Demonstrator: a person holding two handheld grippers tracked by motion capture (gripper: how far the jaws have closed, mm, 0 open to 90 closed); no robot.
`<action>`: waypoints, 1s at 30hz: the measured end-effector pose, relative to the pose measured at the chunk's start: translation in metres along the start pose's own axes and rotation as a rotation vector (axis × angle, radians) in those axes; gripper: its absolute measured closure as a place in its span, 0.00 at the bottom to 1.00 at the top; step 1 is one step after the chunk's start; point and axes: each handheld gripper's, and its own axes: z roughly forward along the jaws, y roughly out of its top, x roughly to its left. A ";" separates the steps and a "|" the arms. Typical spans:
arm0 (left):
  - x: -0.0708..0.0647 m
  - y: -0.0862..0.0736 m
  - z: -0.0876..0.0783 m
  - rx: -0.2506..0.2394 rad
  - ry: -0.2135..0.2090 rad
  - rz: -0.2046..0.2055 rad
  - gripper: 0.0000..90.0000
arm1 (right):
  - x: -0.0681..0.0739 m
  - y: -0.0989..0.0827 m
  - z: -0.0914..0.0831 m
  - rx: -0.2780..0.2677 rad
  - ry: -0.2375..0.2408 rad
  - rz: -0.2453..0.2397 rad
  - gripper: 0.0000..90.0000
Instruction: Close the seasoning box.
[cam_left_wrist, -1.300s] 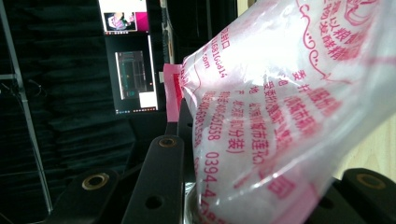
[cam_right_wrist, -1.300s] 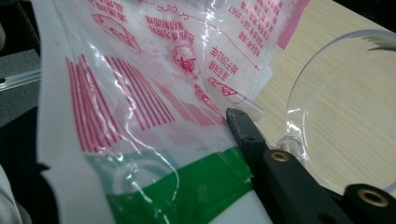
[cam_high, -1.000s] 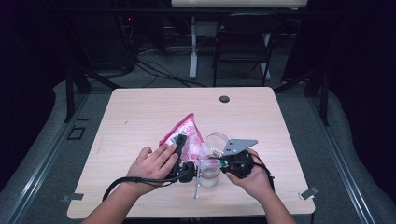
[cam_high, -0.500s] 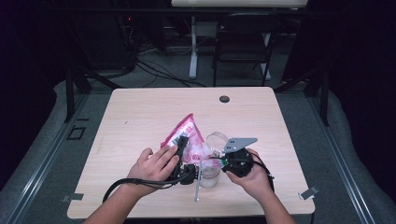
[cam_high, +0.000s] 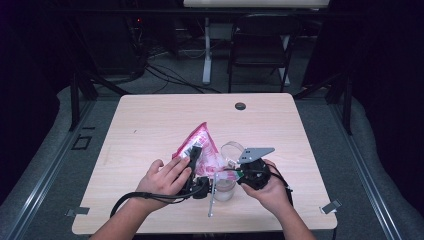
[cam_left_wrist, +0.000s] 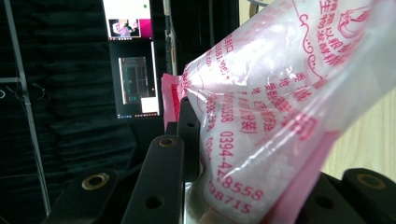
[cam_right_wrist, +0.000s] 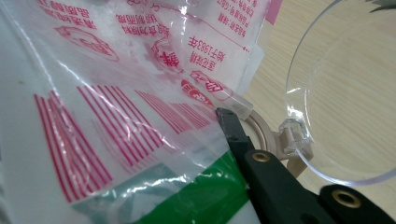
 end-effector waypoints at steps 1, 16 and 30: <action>0.000 0.000 0.000 -0.003 0.001 0.000 0.86 | 0.000 0.000 0.000 0.000 0.002 0.002 1.00; 0.000 0.002 -0.001 0.001 -0.004 0.005 0.85 | -0.004 -0.002 0.003 0.005 0.011 0.024 1.00; 0.001 0.003 -0.002 -0.013 0.011 0.012 0.85 | -0.004 -0.002 0.004 0.007 0.013 0.025 1.00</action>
